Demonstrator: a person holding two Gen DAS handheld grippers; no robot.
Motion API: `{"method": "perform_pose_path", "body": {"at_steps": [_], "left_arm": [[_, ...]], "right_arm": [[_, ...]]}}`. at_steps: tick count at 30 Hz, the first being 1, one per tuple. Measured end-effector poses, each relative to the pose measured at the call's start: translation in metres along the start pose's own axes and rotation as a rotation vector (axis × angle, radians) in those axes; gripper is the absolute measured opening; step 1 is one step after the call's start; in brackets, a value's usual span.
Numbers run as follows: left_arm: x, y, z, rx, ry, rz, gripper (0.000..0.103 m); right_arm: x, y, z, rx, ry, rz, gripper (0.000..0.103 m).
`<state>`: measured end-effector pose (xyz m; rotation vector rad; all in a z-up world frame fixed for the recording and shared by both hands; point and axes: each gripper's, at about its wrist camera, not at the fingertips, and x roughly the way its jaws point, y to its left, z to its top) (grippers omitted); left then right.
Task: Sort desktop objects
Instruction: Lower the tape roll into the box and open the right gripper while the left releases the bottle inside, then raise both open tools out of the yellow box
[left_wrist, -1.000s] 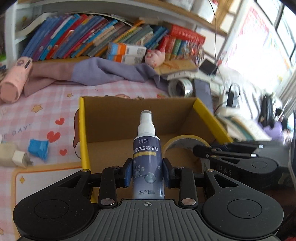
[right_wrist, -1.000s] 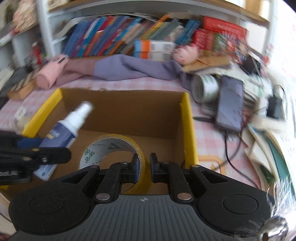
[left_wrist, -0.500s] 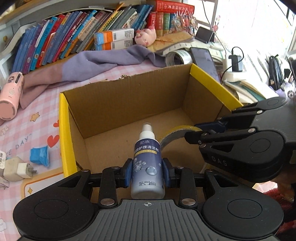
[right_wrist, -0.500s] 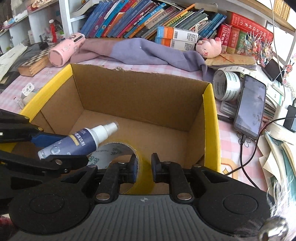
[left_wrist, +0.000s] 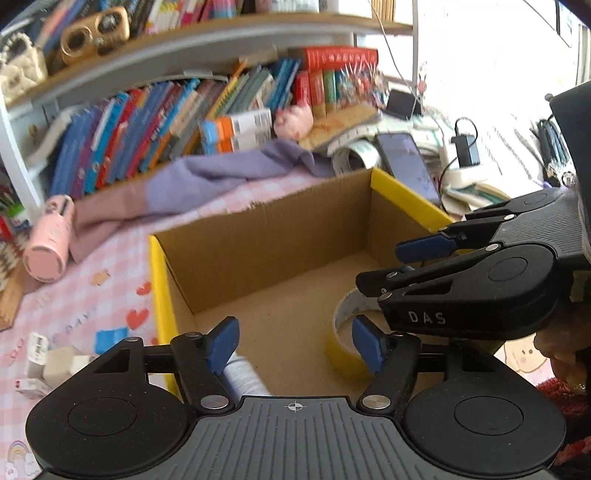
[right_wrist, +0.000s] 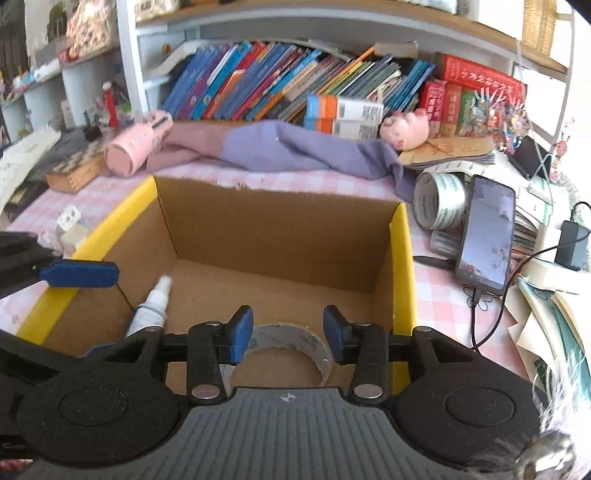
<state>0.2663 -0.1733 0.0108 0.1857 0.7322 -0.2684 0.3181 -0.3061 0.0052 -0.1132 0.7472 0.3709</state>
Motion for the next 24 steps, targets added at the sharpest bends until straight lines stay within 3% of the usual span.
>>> {"method": "perform_pose_path", "body": {"at_steps": [14, 24], "left_arm": [[-0.041, 0.021, -0.022, -0.084, -0.094, 0.077, 0.078], [-0.073, 0.041, -0.047, -0.086, -0.125, 0.068, 0.08]], "right_arm": [[-0.039, 0.013, -0.01, 0.069, -0.124, -0.061, 0.054], [-0.069, 0.049, -0.026, 0.105, -0.168, -0.129, 0.061]]}}
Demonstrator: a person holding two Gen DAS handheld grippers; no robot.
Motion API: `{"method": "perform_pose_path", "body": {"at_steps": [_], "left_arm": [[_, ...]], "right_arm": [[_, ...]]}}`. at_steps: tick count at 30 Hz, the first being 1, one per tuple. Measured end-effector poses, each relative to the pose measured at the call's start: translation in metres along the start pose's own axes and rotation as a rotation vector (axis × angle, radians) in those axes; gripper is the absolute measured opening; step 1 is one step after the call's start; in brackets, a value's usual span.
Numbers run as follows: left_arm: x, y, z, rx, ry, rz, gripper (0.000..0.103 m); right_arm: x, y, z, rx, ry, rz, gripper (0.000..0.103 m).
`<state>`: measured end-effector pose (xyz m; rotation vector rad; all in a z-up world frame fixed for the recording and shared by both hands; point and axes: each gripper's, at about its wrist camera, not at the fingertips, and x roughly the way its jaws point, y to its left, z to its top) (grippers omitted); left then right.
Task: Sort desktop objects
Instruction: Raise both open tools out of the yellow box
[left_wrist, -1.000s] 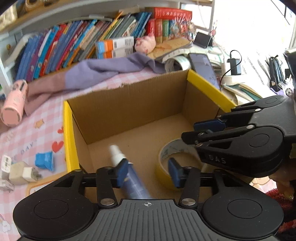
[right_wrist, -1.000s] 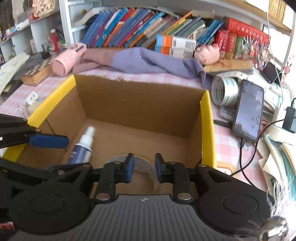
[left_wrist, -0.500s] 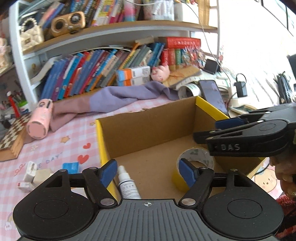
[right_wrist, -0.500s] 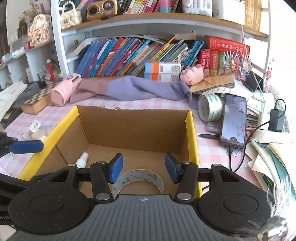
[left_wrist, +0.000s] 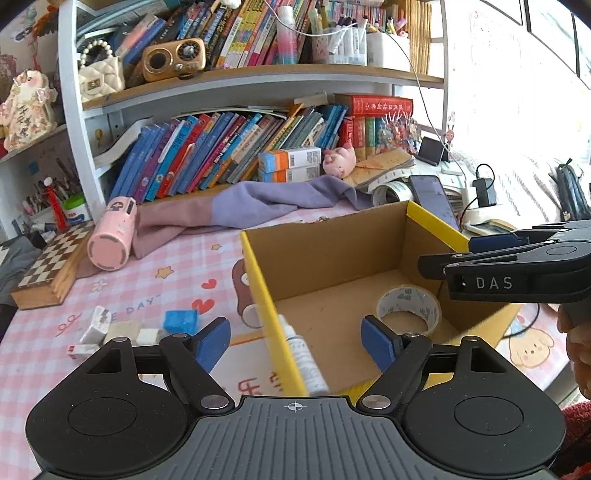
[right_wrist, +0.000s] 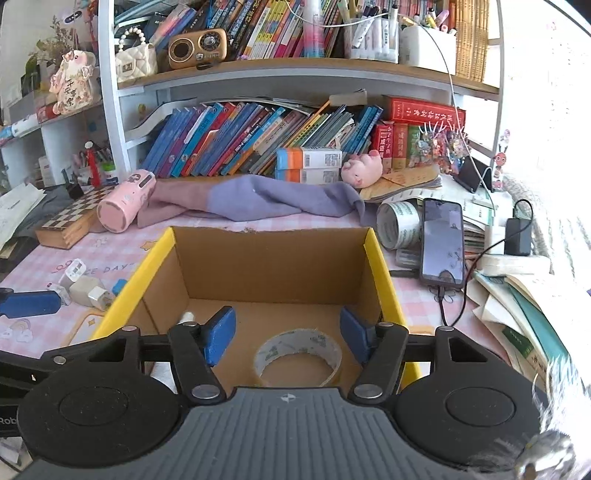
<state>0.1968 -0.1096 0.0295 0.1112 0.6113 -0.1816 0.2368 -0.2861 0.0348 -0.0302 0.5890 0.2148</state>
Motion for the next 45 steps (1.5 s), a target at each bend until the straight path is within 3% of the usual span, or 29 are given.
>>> {"method": "perform_pose_path", "body": {"at_steps": [14, 25, 45], "left_arm": [[-0.054, 0.041, -0.04, -0.016, 0.0, -0.039, 0.082], [-0.09, 0.058, -0.078, 0.018, 0.033, -0.08, 0.083], [-0.131, 0.081, -0.126, 0.01, 0.134, -0.022, 0.088]], "right_arm": [[-0.057, 0.058, -0.037, 0.036, -0.009, -0.098, 0.07], [-0.094, 0.095, -0.077, 0.084, 0.025, -0.152, 0.072], [-0.109, 0.152, -0.113, 0.049, 0.138, -0.058, 0.079]]}}
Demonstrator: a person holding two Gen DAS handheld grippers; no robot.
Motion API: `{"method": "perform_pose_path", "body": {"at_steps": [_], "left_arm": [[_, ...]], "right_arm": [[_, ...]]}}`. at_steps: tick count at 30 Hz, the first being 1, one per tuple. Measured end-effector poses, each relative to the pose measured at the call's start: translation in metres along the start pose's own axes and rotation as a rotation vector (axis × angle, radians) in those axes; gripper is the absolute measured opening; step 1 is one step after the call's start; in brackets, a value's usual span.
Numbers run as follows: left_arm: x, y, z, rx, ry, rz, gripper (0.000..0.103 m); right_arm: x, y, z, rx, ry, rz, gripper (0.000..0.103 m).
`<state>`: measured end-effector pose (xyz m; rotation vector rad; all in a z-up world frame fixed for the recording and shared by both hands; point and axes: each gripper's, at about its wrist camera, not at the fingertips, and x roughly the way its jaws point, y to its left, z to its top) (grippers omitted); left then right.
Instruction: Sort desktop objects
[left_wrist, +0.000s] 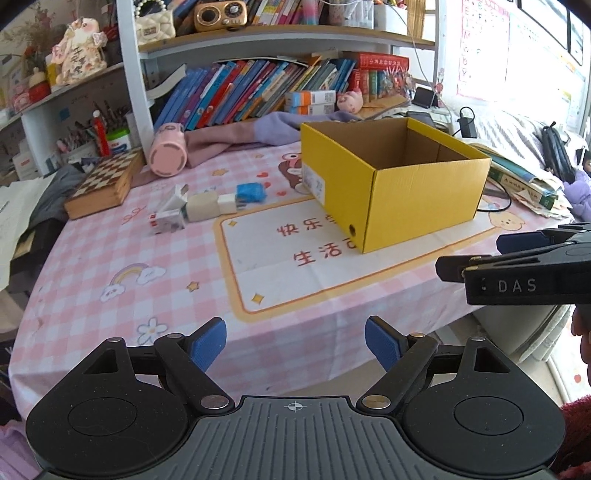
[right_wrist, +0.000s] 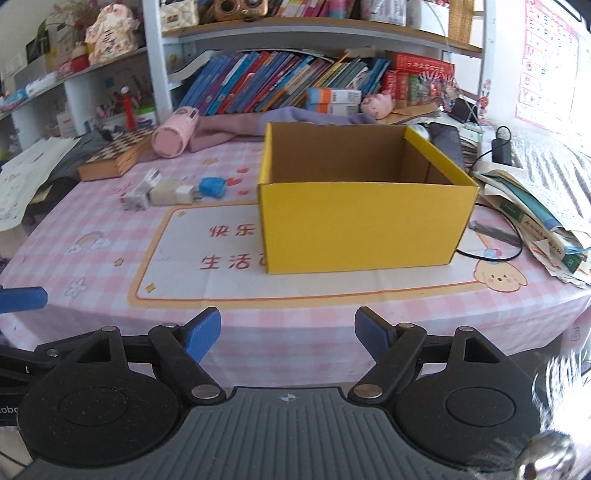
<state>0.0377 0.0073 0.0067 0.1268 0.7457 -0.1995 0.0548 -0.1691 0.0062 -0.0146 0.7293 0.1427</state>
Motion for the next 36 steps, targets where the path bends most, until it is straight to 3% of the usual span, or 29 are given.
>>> {"method": "perform_pose_path", "body": {"at_steps": [25, 36], "left_arm": [[-0.01, 0.031, -0.008, -0.058, -0.001, 0.068, 0.09], [-0.016, 0.061, -0.012, -0.164, -0.011, 0.141, 0.09]], "right_arm": [[0.009, 0.044, 0.012, -0.125, 0.004, 0.088, 0.081], [0.013, 0.07, 0.021, -0.21, -0.01, 0.152, 0.082]]}}
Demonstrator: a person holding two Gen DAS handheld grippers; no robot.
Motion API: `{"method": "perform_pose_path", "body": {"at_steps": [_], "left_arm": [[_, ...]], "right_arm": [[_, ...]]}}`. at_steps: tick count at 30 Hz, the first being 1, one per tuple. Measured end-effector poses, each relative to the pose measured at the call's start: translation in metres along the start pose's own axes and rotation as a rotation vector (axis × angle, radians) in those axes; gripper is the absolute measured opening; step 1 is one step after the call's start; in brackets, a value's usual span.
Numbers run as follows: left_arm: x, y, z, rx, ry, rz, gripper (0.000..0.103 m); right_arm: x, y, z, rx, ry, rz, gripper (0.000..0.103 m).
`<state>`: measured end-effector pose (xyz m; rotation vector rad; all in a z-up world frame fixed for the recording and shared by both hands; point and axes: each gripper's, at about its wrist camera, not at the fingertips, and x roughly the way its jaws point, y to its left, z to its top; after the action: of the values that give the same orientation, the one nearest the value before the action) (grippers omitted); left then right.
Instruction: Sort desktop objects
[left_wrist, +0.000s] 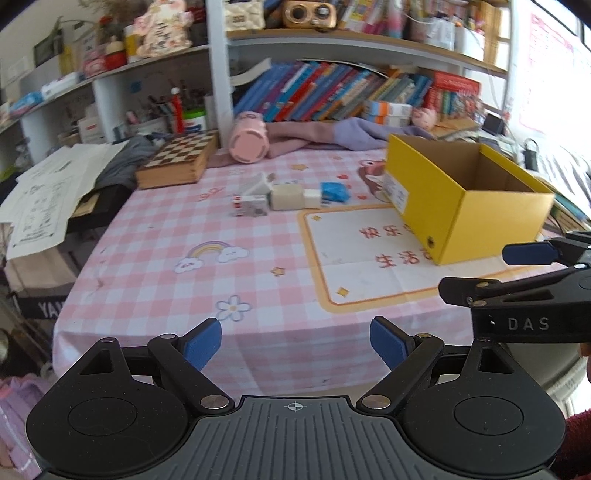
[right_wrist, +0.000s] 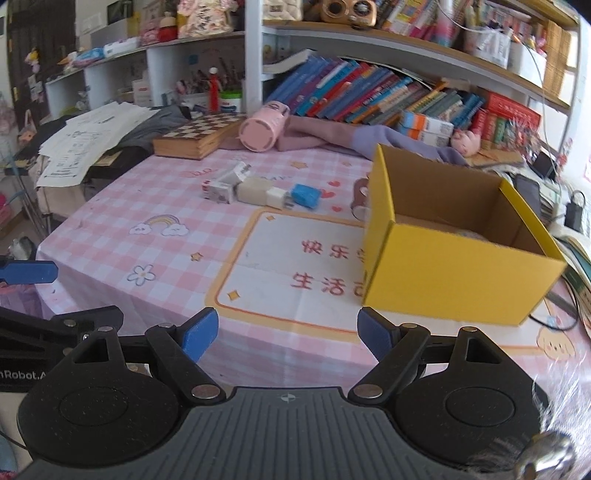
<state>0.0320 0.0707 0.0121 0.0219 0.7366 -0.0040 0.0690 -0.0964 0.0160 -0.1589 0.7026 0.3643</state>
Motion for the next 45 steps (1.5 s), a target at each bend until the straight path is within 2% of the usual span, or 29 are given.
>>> {"method": "perform_pose_path", "body": {"at_steps": [14, 21, 30, 37, 45], "left_arm": [[0.023, 0.016, 0.018, -0.025, 0.0, 0.055, 0.09], [0.049, 0.027, 0.042, -0.032, -0.002, 0.086, 0.09], [0.09, 0.034, 0.073, -0.022, -0.001, 0.107, 0.09], [0.123, 0.034, 0.093, -0.001, 0.002, 0.12, 0.09], [0.165, 0.038, 0.115, -0.006, 0.005, 0.116, 0.09]], "right_arm": [[0.035, 0.007, 0.031, -0.044, -0.017, 0.06, 0.082], [0.069, 0.006, 0.067, -0.066, -0.041, 0.095, 0.081], [0.114, -0.005, 0.106, -0.058, -0.058, 0.094, 0.08], [0.151, -0.016, 0.124, 0.002, -0.023, 0.086, 0.075], [0.205, -0.031, 0.146, 0.141, 0.05, 0.043, 0.072]]}}
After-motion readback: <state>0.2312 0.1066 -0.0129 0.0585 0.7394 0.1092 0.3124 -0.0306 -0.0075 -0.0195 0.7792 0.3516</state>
